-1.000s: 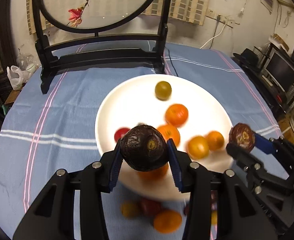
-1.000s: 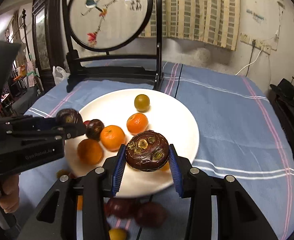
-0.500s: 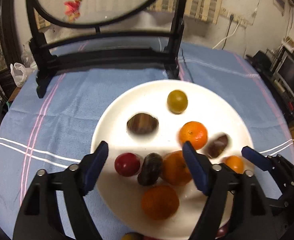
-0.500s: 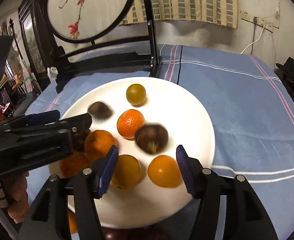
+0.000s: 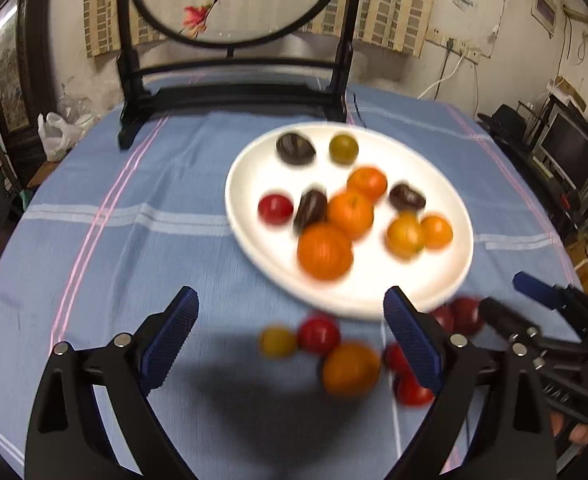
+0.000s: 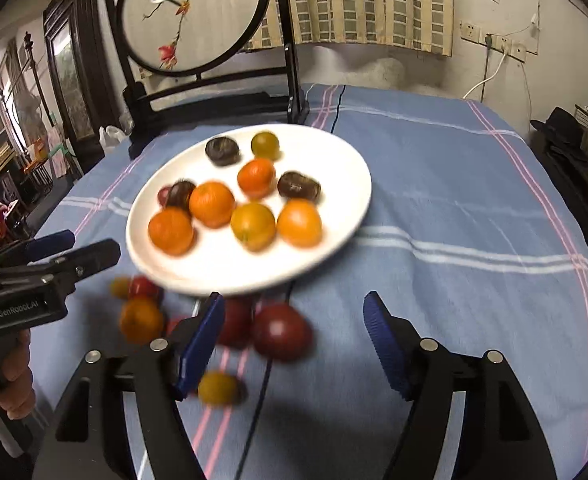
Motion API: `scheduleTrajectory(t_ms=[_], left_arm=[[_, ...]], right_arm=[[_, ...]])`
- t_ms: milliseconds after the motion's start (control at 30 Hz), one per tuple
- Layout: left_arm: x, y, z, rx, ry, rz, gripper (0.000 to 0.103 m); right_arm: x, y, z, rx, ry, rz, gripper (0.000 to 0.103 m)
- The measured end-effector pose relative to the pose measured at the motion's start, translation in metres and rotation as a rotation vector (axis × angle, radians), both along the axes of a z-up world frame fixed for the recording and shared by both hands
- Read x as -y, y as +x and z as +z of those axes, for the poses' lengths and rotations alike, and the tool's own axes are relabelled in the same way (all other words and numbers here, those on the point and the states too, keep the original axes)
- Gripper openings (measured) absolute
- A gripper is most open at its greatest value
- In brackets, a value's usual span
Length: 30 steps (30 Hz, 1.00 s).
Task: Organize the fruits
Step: 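Grasp a yellow-green round fruit with the right gripper while the left grasps an orange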
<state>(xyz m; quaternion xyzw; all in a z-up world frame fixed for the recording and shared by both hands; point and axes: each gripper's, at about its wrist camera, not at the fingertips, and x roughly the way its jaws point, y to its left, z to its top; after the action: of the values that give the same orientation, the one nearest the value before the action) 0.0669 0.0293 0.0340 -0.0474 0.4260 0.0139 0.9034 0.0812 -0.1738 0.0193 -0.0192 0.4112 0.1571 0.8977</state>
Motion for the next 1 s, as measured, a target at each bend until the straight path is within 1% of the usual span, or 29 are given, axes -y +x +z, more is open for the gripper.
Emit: scheduleTrajectory(t_ms=[100,167,267,300,367,433,500,700,733,800,833,867,900,933,967,1000], left_arm=[[-0.001,-0.019,-0.013,-0.022,-0.008,0.001,0.092],[-0.004,-0.028,-0.019,-0.027,-0.016,0.007,0.092],[-0.008,-0.038,-0.030,-0.031,-0.029,0.022,0.092],[-0.010,-0.040,-0.034,-0.033,-0.038,0.023,0.092],[-0.014,-0.039,-0.041,-0.044,-0.054,0.022,0.092],[-0.019,-0.039,-0.041,-0.043,-0.069,0.024,0.092],[-0.022,-0.039,-0.041,-0.040,-0.084,0.022,0.092],[-0.020,-0.038,-0.041,-0.049,-0.104,-0.001,0.092],[-0.019,-0.038,-0.041,-0.050,-0.101,-0.004,0.092],[-0.017,-0.038,-0.042,-0.057,-0.092,-0.007,0.092],[-0.016,-0.038,-0.043,-0.061,-0.092,-0.010,0.092],[-0.016,-0.037,-0.043,-0.062,-0.094,-0.012,0.092],[-0.015,-0.037,-0.043,-0.064,-0.099,-0.015,0.092],[-0.016,-0.037,-0.043,-0.065,-0.103,-0.017,0.092],[-0.015,-0.037,-0.043,-0.065,-0.108,-0.019,0.092],[-0.015,-0.038,-0.043,-0.065,-0.109,-0.019,0.092]], right_arm=[[0.003,-0.019,-0.008,-0.025,0.010,0.015,0.072],[0.002,-0.031,-0.013,-0.028,-0.003,0.022,0.072],[-0.005,-0.045,-0.023,-0.027,-0.075,0.038,0.072],[-0.010,-0.050,-0.029,-0.034,-0.118,0.045,0.072],[-0.014,-0.054,-0.035,-0.042,-0.153,0.056,0.072],[-0.020,-0.059,-0.042,-0.054,-0.181,0.082,0.068],[-0.025,-0.060,-0.042,-0.041,-0.201,0.091,0.068],[-0.041,-0.047,-0.043,-0.034,-0.182,0.161,0.050],[-0.044,-0.045,-0.042,-0.035,-0.181,0.167,0.047],[-0.047,-0.041,-0.041,-0.033,-0.186,0.171,0.045],[-0.049,-0.040,-0.041,-0.032,-0.187,0.172,0.040],[-0.051,-0.040,-0.041,-0.026,-0.193,0.173,0.038],[-0.054,-0.040,-0.041,-0.019,-0.200,0.174,0.037],[-0.056,-0.040,-0.041,-0.012,-0.203,0.176,0.034],[-0.057,-0.040,-0.042,-0.008,-0.199,0.181,0.028],[-0.059,-0.042,-0.042,-0.003,-0.197,0.181,0.028]])
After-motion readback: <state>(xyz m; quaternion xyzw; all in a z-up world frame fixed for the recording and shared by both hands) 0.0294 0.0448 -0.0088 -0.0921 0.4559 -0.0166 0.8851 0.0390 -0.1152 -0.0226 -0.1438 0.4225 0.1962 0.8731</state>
